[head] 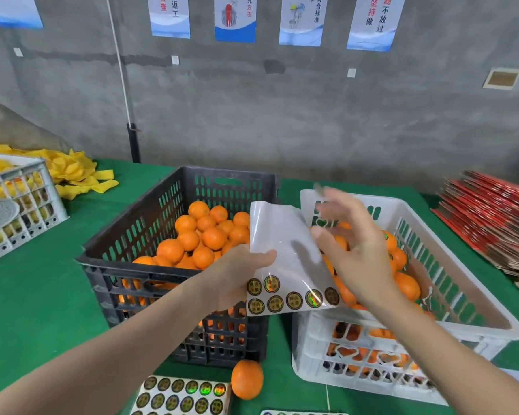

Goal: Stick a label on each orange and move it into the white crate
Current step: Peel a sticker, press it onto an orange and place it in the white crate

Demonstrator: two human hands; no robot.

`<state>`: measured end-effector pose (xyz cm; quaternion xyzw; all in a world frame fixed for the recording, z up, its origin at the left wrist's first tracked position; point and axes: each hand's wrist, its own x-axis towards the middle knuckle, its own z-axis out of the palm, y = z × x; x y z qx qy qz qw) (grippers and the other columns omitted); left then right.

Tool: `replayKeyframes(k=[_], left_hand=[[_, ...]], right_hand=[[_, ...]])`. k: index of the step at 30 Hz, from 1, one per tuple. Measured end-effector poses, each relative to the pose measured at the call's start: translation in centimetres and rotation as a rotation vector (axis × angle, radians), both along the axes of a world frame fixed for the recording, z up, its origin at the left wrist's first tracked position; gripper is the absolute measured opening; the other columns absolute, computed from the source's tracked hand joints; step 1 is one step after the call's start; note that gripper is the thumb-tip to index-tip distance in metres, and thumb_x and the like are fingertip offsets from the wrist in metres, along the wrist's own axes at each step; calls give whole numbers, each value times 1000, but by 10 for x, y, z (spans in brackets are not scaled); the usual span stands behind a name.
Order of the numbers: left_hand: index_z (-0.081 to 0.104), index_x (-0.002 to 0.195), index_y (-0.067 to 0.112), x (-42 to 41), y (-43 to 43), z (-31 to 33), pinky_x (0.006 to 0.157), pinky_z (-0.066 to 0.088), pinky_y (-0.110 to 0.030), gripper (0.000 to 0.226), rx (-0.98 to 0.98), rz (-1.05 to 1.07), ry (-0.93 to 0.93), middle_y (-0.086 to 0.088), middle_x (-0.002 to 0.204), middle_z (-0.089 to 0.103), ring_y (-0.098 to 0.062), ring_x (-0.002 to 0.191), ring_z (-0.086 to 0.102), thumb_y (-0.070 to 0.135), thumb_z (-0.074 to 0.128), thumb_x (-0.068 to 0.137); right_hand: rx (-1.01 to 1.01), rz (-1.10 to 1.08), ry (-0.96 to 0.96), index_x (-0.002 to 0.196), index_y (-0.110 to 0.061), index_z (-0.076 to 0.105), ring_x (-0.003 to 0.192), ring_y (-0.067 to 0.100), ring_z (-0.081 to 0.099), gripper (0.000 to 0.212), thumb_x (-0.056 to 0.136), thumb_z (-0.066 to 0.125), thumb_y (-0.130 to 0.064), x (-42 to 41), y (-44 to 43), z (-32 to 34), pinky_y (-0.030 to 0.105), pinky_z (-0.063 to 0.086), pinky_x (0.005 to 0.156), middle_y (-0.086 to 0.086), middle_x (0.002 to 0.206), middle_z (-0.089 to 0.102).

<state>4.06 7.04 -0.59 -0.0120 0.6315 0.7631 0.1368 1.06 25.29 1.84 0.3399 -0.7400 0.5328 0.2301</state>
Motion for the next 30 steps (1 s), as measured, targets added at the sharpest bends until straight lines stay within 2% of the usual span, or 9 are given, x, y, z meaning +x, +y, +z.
replayKeyframes(k=[4, 8, 12, 16, 19, 21, 24, 27, 30], left_hand=[[57, 118, 20, 1, -5, 3, 73, 59, -30, 22, -25, -86, 75, 0, 104, 74, -18, 93, 71, 17, 44, 100], [60, 114, 22, 3, -14, 4, 88, 56, -38, 20, -86, -60, 129, -3, 108, 72, -25, 102, 67, 14, 50, 98], [66, 90, 4, -18, -73, 19, 64, 57, -31, 19, -300, 261, 198, -4, 67, 72, -17, 63, 69, 20, 58, 95], [65, 111, 5, -58, -162, 13, 83, 48, -31, 26, -1294, 117, 160, -10, 103, 69, -26, 98, 63, 9, 67, 85], [56, 128, 6, -69, -198, -17, 91, 47, -33, 38, -1801, -368, -202, -12, 130, 59, -25, 106, 58, 21, 60, 92], [54, 130, 4, -72, -208, -34, 97, 47, -38, 41, -1774, -501, -304, -14, 131, 58, -23, 99, 57, 27, 53, 96], [56, 126, 10, -80, -215, -49, 98, 47, -40, 49, -1875, -561, -240, -6, 125, 61, -26, 109, 58, 40, 61, 89], [60, 111, 15, -83, -209, -38, 86, 51, -36, 38, -1820, -425, -96, -5, 112, 63, -23, 99, 60, 40, 65, 82], [62, 103, 12, -84, -186, -14, 65, 56, -36, 29, -1012, 2, -32, -11, 97, 61, -23, 83, 62, 23, 70, 77]], right_hand=[[269, 36, -179, 146, -39, 6, 120, 2, 43, 79, 88, 60, -42, -24, -22, 23, 17, 34, 90, -7, 127, 52], [246, 10, -135, 140, -19, 32, 56, -2, 47, 56, 92, 59, -17, -33, -49, 24, 11, 36, 56, -18, 55, 49], [260, 31, -230, 138, -21, 34, 54, -10, 45, 55, 91, 60, -12, -42, -53, 21, 4, 35, 51, -16, 55, 45], [418, 120, -382, 143, -29, 29, 46, -4, 50, 61, 91, 61, -25, -42, -52, 13, 5, 34, 46, -15, 48, 53], [462, 144, -453, 144, -32, 28, 75, 0, 61, 58, 92, 52, -41, -37, -55, 7, 14, 49, 68, -6, 89, 69], [465, 143, -457, 144, -30, 31, 96, -11, 52, 53, 94, 44, -41, -33, -56, 5, 7, 43, 79, -8, 122, 54], [427, 229, -476, 133, -36, 42, 107, -27, 39, 34, 99, 37, -34, -22, -50, 10, -2, 36, 86, -19, 130, 44], [417, 299, -493, 118, -46, 48, 103, 5, 55, 27, 98, 43, -28, -8, -38, 15, 22, 47, 86, 4, 112, 59], [409, 322, -469, 112, -41, 56, 100, 2, 56, 28, 97, 48, -18, 2, -29, 15, 13, 44, 82, 0, 106, 62]])
